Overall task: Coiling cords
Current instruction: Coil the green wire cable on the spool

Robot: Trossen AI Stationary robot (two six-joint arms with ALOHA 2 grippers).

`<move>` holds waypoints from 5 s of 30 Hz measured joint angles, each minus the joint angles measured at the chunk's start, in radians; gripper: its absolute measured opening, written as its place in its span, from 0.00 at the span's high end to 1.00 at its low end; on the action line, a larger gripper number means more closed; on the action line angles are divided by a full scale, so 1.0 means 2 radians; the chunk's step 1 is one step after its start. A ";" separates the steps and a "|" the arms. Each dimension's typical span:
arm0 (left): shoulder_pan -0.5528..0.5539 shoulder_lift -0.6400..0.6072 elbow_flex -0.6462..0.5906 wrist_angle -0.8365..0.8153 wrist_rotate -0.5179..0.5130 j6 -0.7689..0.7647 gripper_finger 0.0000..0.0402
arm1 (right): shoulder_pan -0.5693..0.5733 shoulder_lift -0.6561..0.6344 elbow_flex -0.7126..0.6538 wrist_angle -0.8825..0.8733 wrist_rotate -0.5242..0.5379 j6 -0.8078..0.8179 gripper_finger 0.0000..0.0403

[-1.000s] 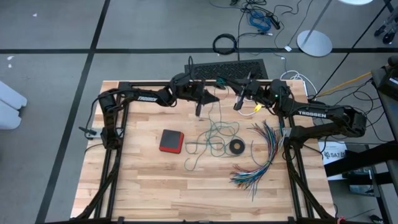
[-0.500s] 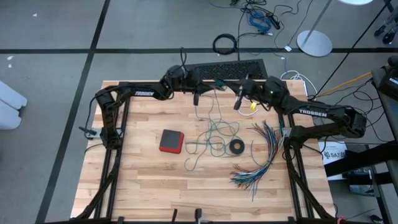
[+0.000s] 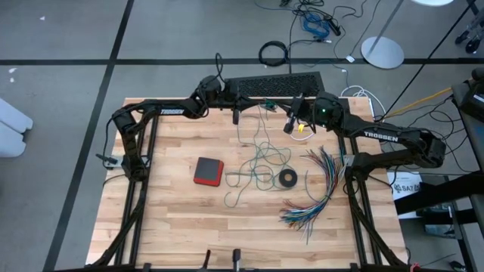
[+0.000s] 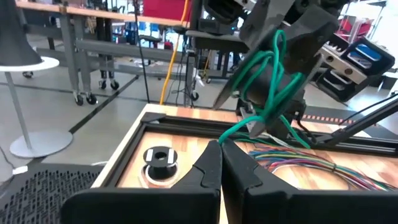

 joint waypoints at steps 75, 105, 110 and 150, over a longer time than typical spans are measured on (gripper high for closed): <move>-0.098 -0.002 0.067 -0.030 -0.185 -0.131 1.00 | 0.028 0.052 0.000 0.026 0.199 -0.066 1.00; -0.147 -0.002 0.067 -0.068 -0.301 -0.033 1.00 | 0.028 0.051 0.000 0.065 0.153 -0.017 1.00; -0.153 -0.002 0.067 -0.070 -0.319 -0.023 1.00 | 0.028 0.051 0.000 0.065 0.153 -0.011 1.00; -0.111 0.040 -0.022 0.079 -0.273 0.027 0.83 | 0.026 0.050 0.000 0.094 0.084 0.048 1.00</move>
